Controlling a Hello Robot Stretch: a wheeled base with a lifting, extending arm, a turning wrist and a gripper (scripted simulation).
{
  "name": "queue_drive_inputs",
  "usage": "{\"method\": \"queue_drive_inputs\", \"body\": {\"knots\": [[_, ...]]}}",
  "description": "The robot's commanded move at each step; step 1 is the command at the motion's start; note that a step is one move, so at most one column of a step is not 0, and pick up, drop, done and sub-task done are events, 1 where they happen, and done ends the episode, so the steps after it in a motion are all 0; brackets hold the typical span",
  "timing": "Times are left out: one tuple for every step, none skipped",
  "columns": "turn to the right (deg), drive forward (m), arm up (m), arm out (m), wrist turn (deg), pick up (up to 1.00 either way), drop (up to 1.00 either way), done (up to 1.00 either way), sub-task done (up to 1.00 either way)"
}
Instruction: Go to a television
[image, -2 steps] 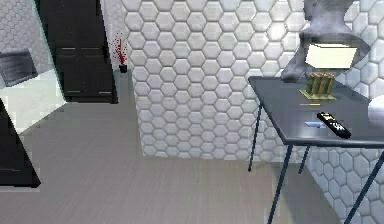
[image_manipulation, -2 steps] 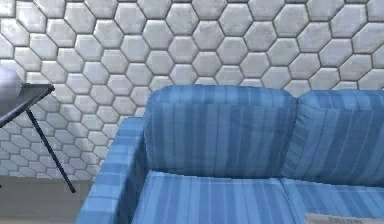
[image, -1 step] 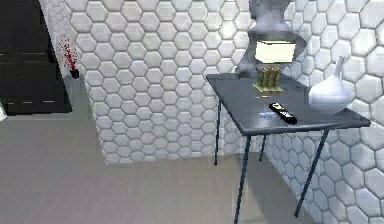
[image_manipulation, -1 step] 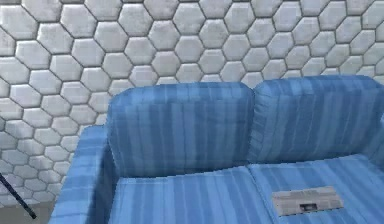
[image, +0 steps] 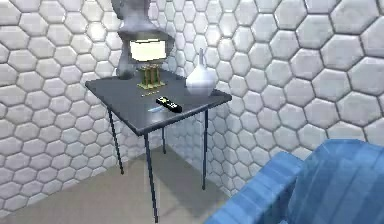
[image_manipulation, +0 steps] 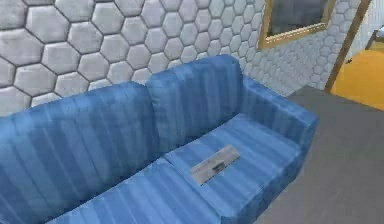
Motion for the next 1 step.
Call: {"method": "queue_drive_inputs", "body": {"knots": [[-45.0,0.00,0.00,0.00,0.0,0.00,0.00,0.00,0.00]]}}
